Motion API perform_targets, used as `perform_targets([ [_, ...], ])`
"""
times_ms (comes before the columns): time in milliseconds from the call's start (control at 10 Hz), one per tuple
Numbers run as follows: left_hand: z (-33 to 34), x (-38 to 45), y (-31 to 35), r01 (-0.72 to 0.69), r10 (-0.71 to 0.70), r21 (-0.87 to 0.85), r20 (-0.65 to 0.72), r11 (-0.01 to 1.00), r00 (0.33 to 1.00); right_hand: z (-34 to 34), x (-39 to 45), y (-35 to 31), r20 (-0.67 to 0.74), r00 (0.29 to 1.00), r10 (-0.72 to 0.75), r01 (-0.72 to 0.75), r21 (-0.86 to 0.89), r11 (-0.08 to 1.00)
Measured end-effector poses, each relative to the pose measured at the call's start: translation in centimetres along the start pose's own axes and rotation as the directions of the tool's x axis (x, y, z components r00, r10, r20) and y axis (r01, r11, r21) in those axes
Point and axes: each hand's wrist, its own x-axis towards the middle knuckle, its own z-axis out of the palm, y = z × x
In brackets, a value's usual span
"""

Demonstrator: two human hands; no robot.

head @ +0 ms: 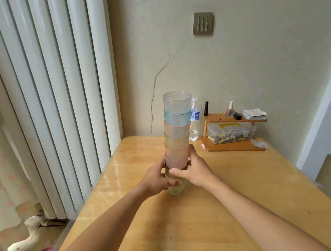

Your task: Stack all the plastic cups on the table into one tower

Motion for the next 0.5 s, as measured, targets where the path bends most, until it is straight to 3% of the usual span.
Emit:
perform_targets([
  [300,0.5,-0.4,0.7,0.024,-0.024,0.04,-0.015,0.999,1.0,0.1,-0.5,-0.1,0.018,0.999,0.034,-0.034,0.019,0.999],
  [500,-0.9,-1.7,0.8,0.061,-0.061,0.15,-0.005,0.987,0.998,-1.0,-1.5,-0.5,0.06,0.997,0.05,-0.059,0.167,0.984],
])
